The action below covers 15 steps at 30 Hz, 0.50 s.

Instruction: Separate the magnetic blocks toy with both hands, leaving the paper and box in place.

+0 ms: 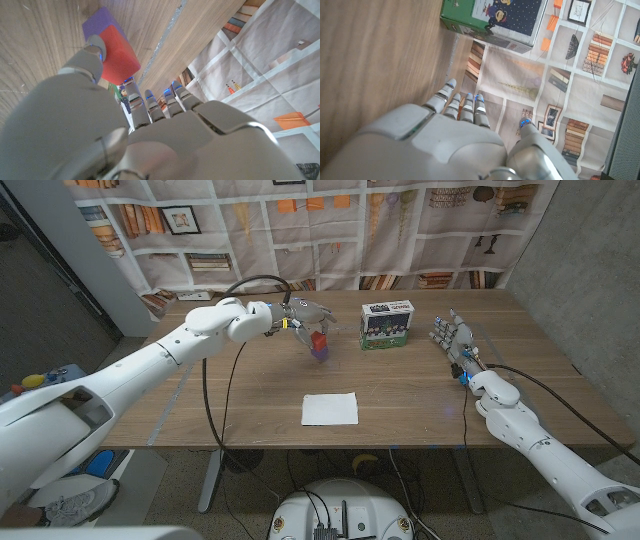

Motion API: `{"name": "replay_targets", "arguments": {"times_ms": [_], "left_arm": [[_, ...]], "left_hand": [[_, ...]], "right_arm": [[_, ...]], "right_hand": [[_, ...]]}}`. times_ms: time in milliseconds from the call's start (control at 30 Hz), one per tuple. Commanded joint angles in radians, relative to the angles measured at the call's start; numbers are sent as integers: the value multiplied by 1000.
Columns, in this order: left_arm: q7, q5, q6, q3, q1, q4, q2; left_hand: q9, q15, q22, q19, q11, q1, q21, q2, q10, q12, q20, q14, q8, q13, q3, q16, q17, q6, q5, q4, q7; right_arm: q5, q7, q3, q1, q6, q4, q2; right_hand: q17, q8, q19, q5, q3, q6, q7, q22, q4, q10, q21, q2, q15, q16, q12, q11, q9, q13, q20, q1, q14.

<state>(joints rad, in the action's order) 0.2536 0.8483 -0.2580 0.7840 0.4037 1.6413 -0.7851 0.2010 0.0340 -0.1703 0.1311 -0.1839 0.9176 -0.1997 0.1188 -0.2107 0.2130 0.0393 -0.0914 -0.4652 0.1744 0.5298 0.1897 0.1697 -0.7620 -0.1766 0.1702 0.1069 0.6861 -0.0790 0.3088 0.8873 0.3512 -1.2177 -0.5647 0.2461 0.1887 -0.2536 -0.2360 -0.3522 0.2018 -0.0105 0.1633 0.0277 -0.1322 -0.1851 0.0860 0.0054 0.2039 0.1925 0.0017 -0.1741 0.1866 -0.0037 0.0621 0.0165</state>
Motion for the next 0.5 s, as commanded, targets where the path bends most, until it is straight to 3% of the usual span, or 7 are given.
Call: {"name": "replay_targets", "arguments": {"times_ms": [33, 500], "left_arm": [[22, -78, 101, -76, 92, 112, -31], [-1, -173, 239, -152, 201, 214, -47]], "left_hand": [[2, 52, -1, 10, 4, 5, -4, -14, -8, -5, -1, -7, -65, 3, -4, 1, 3, -216, -1, 0, 11], [1, 45, -2, 23, 9, 11, -4, -23, -7, -10, -3, -5, -67, 3, -11, -3, 3, -233, -3, -1, 10]], "right_arm": [[-22, 28, -7, 29, 6, -62, -24], [-81, 98, -7, 82, -4, -169, -64]], "right_hand": [[2, 2, -8, 0, -7, 7, -4, 2, 2, -10, -4, 5, -5, 6, 2, 1, -3, 1, -9, -12, 4], [-1, 2, -7, 0, -9, 8, -3, 2, -1, -13, -3, 5, -7, 6, 2, 1, -3, 1, -10, -10, 5]]}}
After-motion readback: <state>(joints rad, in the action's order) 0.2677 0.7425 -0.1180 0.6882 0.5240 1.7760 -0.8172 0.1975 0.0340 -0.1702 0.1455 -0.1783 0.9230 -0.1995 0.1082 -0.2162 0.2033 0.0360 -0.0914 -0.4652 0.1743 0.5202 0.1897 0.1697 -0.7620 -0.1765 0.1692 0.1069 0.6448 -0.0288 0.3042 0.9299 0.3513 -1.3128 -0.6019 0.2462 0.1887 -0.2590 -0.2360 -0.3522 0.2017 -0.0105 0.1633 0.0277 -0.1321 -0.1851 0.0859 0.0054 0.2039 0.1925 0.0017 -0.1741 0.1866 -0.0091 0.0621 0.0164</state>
